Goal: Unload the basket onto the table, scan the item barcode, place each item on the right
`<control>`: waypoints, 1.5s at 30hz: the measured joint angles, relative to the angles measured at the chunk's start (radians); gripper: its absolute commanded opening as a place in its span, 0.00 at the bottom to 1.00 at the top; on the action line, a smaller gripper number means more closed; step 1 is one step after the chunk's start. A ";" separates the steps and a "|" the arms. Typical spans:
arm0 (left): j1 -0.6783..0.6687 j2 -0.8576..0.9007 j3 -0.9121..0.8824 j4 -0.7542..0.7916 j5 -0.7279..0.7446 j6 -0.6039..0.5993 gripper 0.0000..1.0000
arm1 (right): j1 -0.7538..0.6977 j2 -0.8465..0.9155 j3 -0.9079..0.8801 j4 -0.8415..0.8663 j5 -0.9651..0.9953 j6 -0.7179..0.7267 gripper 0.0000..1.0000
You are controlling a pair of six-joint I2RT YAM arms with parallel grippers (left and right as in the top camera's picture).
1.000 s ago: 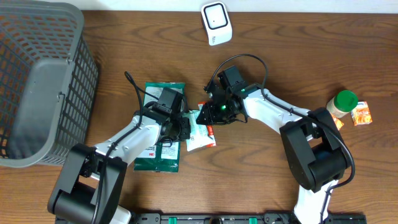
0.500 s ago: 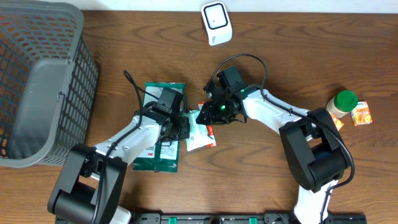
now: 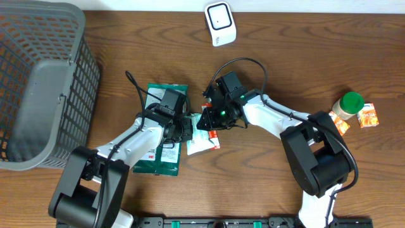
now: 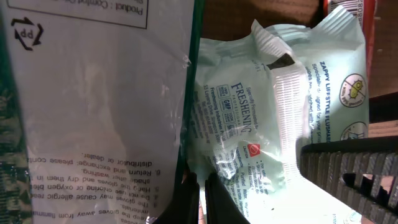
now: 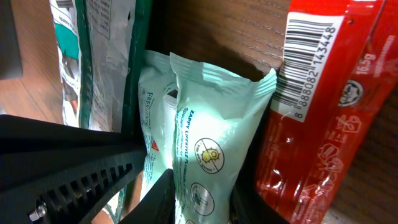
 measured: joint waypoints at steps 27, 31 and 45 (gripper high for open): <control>0.000 -0.192 0.000 0.000 -0.023 0.000 0.15 | -0.063 0.000 -0.002 -0.059 -0.134 -0.116 0.01; 0.000 -0.348 0.003 -0.017 -0.023 -0.001 0.23 | -0.108 0.000 -0.002 -0.057 -0.297 -0.220 0.01; 0.078 -0.480 0.010 -0.207 0.001 0.012 0.58 | -0.202 0.000 -0.002 -0.113 -0.489 -0.339 0.01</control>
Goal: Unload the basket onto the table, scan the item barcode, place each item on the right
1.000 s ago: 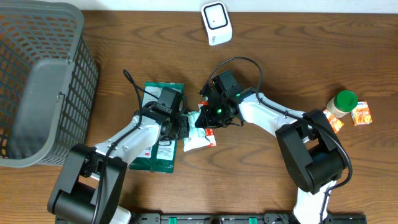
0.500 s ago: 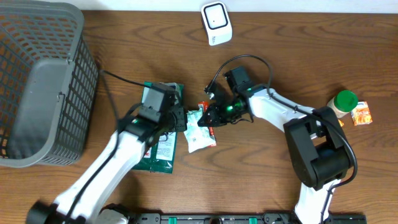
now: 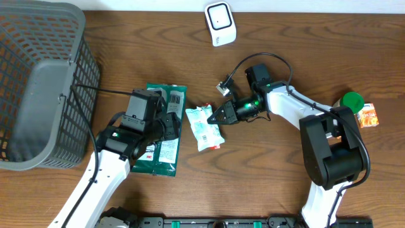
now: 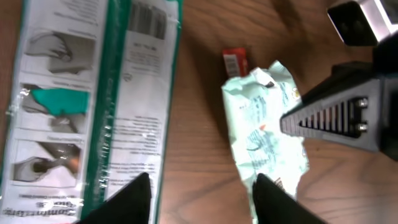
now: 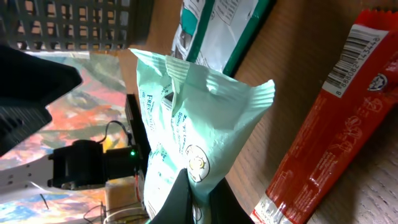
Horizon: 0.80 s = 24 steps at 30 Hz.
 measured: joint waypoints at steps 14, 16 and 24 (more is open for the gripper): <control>0.000 0.143 0.000 0.109 0.217 0.038 0.60 | 0.001 0.000 0.000 0.000 -0.164 -0.064 0.01; 0.000 0.145 0.000 0.125 0.243 0.042 0.61 | 0.001 0.000 0.000 0.000 -0.171 -0.067 0.01; 0.000 0.145 0.000 0.159 0.273 0.045 0.60 | 0.014 0.000 0.000 0.014 -0.268 -0.091 0.01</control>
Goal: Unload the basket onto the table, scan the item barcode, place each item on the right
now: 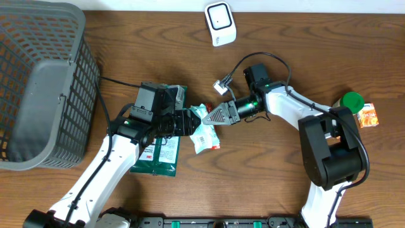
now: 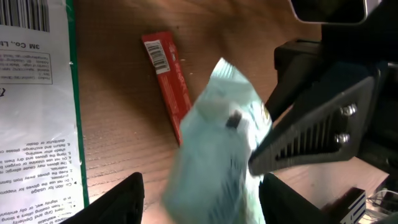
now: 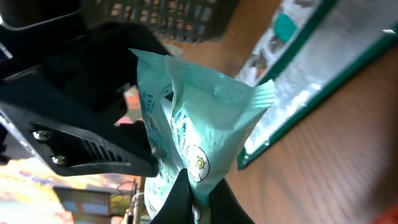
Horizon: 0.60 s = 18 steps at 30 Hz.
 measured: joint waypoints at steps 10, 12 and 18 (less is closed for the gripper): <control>0.000 0.000 0.000 0.005 0.026 -0.005 0.34 | 0.030 0.000 0.000 0.048 -0.029 -0.008 0.01; 0.000 0.000 0.000 0.007 0.034 0.002 0.27 | 0.030 0.000 0.000 0.050 -0.022 -0.008 0.01; 0.002 0.000 0.000 0.006 0.033 0.003 0.19 | 0.031 0.000 0.000 0.051 -0.006 -0.008 0.07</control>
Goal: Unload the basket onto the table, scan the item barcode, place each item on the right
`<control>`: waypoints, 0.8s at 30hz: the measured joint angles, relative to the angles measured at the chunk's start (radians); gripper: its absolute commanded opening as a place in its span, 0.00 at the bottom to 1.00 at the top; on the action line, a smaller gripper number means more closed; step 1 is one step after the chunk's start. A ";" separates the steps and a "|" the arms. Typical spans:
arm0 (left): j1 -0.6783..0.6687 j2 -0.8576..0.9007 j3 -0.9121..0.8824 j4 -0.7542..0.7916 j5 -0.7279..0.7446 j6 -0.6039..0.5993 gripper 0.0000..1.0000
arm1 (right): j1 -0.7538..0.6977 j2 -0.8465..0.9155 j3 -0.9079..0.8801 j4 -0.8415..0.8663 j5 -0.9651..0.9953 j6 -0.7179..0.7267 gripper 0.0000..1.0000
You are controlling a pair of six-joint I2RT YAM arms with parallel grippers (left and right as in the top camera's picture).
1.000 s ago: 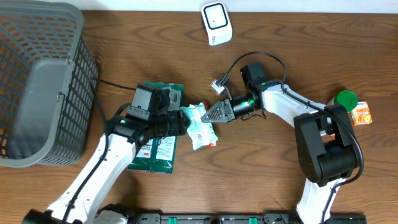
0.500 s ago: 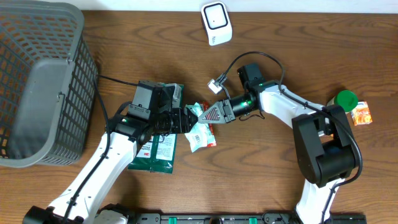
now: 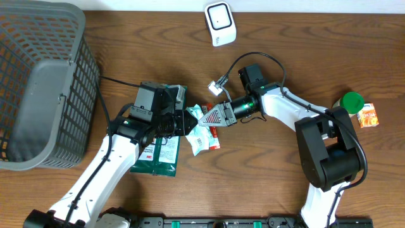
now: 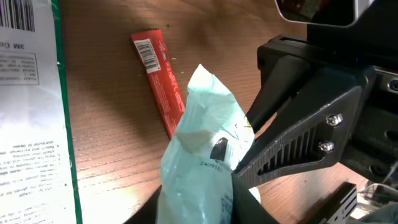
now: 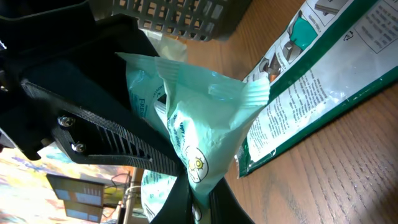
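A mint-green wipes pack [image 3: 199, 130] is held off the table between both grippers, right of the glove packet. My left gripper [image 4: 199, 208] is shut on its lower end, the pack [image 4: 202, 155] filling the gap between the fingers. My right gripper [image 5: 200, 202] is shut on the crimped edge of the pack [image 5: 199, 118] from the other side, and its ribbed finger [image 4: 298, 146] shows in the left wrist view. In the overhead view the left gripper [image 3: 189, 122] and the right gripper [image 3: 205, 117] nearly touch. The white scanner [image 3: 220, 23] stands at the table's far edge.
A red stick packet [image 3: 214, 135] lies under the pack. A green-edged glove packet [image 3: 161, 151] lies below the left arm. A grey mesh basket [image 3: 44, 82] fills the left. A green-lidded jar [image 3: 350, 102] and an orange packet [image 3: 367, 116] sit far right.
My left gripper's fingers stood wide apart on either side of the pack; now they are shut on it. The right gripper still holds the pack and has shifted slightly left.
Both grippers were down at the pack on the table, the right shut on its edge. Then the left arm was back and open while the right held the pack. Then the open left gripper was at the raised pack; now both grip it.
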 measured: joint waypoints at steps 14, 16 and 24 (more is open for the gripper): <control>-0.001 0.000 0.000 0.014 0.031 -0.004 0.11 | -0.004 0.000 0.000 0.002 0.025 -0.006 0.56; -0.001 0.000 0.000 0.017 0.055 -0.004 0.11 | -0.013 0.000 0.000 -0.008 0.026 -0.008 0.51; 0.001 0.002 0.000 0.106 0.178 -0.007 0.11 | -0.081 0.000 0.000 -0.079 -0.053 -0.018 0.50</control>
